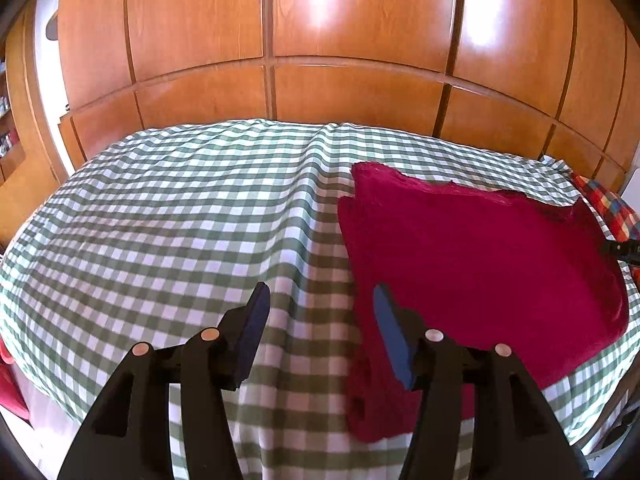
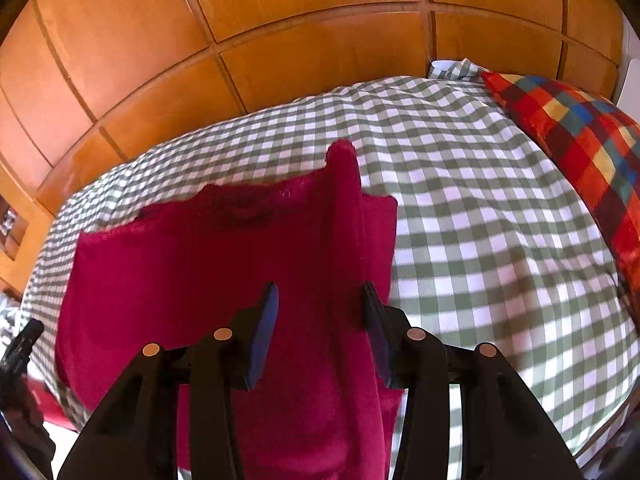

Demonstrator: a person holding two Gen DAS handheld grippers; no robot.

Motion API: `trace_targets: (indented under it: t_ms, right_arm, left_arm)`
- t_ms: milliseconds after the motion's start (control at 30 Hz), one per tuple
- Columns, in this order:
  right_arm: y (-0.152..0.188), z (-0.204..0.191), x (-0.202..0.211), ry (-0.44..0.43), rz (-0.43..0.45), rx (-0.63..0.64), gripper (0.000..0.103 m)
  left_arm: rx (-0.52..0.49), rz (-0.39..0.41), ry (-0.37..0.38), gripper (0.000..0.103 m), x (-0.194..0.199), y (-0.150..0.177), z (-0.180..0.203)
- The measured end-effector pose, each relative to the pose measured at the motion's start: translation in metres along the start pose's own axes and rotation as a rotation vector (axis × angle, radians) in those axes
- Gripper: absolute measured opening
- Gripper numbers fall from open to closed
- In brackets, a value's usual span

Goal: Fold small clothes

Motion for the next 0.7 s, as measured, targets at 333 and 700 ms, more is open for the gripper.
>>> trace_targets:
  t_ms: [333,700]
  right_arm:
    - [-0.031,0.005,-0.015,0.008,0.007,-0.046,0.042]
    - [-0.055,0.015,-0.032,0.042,0.002,-0.068,0.042]
  left_arm:
    - [0.016,-0.069,0.076,0.054,-0.046,-0.028,0.007]
    - [0.129,-0.122,0.285,0.036,-0.088,-0.063,0.021]
Point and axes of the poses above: each gripper's, at about its wrist camera, not at the fingertips, and x roughly against the way its jaws point, z to its right, y to its underside, the point moved 9 cm from there along -x, roughly the way its jaws point, and after that the axes turned 11 degrees about -z, right-handed, at the moved point
